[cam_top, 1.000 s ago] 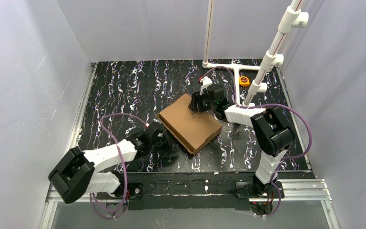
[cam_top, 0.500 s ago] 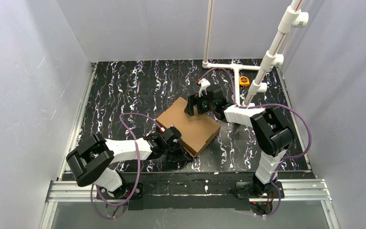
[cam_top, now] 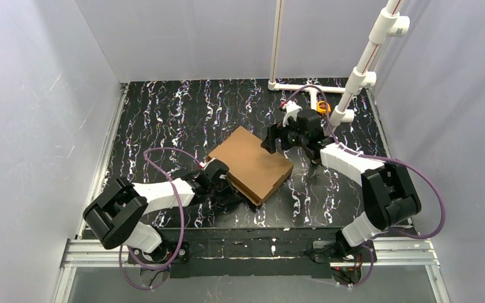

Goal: Fold the paper box

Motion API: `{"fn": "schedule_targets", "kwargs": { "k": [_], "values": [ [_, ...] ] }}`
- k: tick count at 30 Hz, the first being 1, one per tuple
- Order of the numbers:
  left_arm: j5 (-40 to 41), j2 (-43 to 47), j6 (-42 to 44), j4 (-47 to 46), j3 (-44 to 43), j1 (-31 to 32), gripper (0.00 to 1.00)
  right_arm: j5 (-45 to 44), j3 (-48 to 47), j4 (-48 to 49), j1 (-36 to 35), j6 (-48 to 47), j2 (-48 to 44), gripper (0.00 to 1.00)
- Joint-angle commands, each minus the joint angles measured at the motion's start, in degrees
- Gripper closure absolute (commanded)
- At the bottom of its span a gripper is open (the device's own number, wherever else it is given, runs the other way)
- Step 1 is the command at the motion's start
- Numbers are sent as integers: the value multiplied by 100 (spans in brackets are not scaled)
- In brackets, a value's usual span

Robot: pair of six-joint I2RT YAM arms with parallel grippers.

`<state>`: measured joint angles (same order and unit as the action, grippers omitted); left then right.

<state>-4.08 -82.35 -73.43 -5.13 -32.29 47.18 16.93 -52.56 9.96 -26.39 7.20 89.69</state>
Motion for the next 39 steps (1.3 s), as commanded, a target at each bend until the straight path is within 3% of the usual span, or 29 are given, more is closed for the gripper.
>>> {"fn": "schedule_targets", "kwargs": {
  "k": [1,6,11,16,19,21,24,27,34,39],
  "values": [
    [-35,332,369,110,19,-369,100,167,375,-100,52,-217,-410,2],
    [-186,717,565,113,194,-384,100,54,1062,-194,73,-375,-914,1],
    [-82,1287,504,-11,688,56,100,-4,1693,65,266,-144,-1547,2],
    [-233,1509,59,-1269,1462,503,74,364,1798,187,382,314,-1530,2],
    [-198,1352,-46,-1497,1532,633,67,818,1990,455,425,589,-1483,2],
    [-182,1139,-58,-1543,1384,704,69,878,2074,583,431,683,-1406,1],
    [-223,718,-131,-1552,1124,801,88,918,2098,633,466,762,-1298,2],
    [-288,330,-312,-1539,939,881,100,887,2137,656,468,774,-1217,3],
    [-261,-54,-1059,-1245,935,1076,100,876,2136,639,469,823,-1110,14],
    [274,224,-1258,324,601,1217,100,861,2146,657,468,844,-1120,16]
  ]
}}
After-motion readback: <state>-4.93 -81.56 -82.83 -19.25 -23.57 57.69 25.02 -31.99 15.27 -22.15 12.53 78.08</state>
